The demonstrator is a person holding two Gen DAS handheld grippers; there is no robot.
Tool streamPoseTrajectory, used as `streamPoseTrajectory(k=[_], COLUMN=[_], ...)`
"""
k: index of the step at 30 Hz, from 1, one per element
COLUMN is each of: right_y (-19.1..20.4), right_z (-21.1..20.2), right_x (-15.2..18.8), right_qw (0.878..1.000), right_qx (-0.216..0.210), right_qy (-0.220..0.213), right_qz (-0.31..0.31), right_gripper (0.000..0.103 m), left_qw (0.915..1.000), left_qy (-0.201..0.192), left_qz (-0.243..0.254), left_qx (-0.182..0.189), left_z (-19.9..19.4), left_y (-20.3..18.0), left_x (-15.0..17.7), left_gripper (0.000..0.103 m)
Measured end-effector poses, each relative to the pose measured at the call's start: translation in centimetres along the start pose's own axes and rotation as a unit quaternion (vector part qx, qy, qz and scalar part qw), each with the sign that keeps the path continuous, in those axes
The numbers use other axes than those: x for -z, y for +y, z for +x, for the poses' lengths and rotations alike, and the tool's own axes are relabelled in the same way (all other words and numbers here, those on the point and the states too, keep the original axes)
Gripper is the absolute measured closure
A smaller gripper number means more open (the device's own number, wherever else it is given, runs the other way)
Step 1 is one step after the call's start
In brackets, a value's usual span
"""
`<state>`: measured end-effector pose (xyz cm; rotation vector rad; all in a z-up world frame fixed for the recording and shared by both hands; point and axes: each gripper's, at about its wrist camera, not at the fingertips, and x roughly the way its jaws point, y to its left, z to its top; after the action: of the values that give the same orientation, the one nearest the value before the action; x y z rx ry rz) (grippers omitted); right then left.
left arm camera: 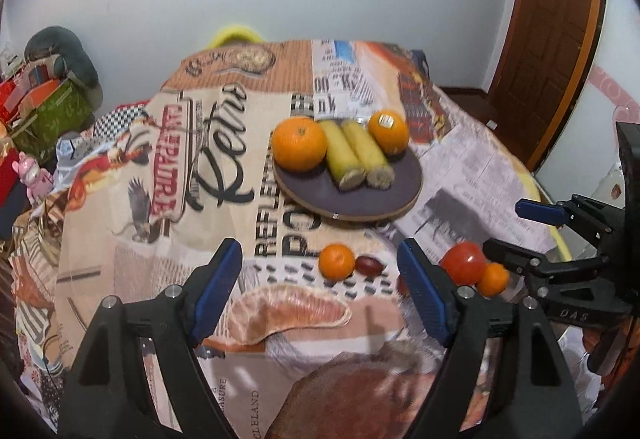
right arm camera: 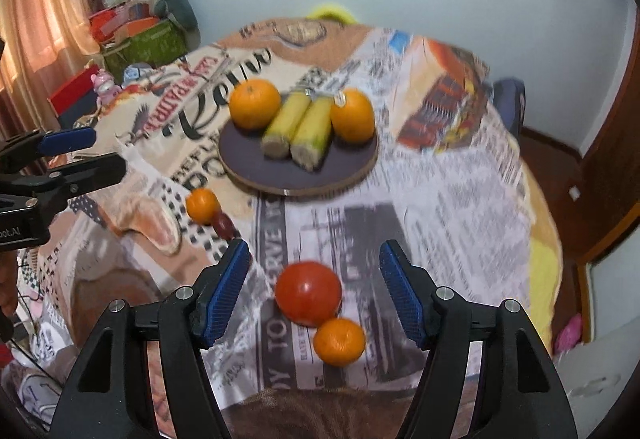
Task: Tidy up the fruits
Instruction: 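Grasp the grapefruit segment with the left gripper while the right gripper grasps the tomato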
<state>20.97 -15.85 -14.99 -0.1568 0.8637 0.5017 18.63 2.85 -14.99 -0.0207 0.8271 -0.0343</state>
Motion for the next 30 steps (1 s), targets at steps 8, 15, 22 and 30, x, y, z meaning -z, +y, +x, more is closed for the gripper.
streamPoseTrajectory(k=[8, 15, 22, 30], right_y=[-0.2, 0.2, 0.1, -0.6], right_z=[2.2, 3.6, 4.3, 4.6], right_x=[1.5, 2.4, 2.6, 2.5], right_qw=[0.999, 0.998, 0.997, 0.997], right_qx=[-0.018, -0.028, -0.034, -0.034], right_qy=[0.034, 0.060, 0.070, 0.063], right_qz=[0.014, 0.004, 0.004, 0.013], right_gripper=[0.039, 0.039, 0.042, 0.056], left_qw=[0.9977, 0.9947, 0.9946, 0.9951], left_qy=[0.065, 0.100, 0.098, 0.092], left_qz=[0.000, 0.012, 0.023, 0.017], left_qx=[-0.017, -0.021, -0.028, -0.032], left_z=[3.9, 6.0, 7.2, 8.7], left_y=[3.1, 4.1, 3.8, 3.0], left_x=[3.5, 5.3, 5.1, 4.0], left_gripper=[0.023, 0.023, 0.010, 0.010])
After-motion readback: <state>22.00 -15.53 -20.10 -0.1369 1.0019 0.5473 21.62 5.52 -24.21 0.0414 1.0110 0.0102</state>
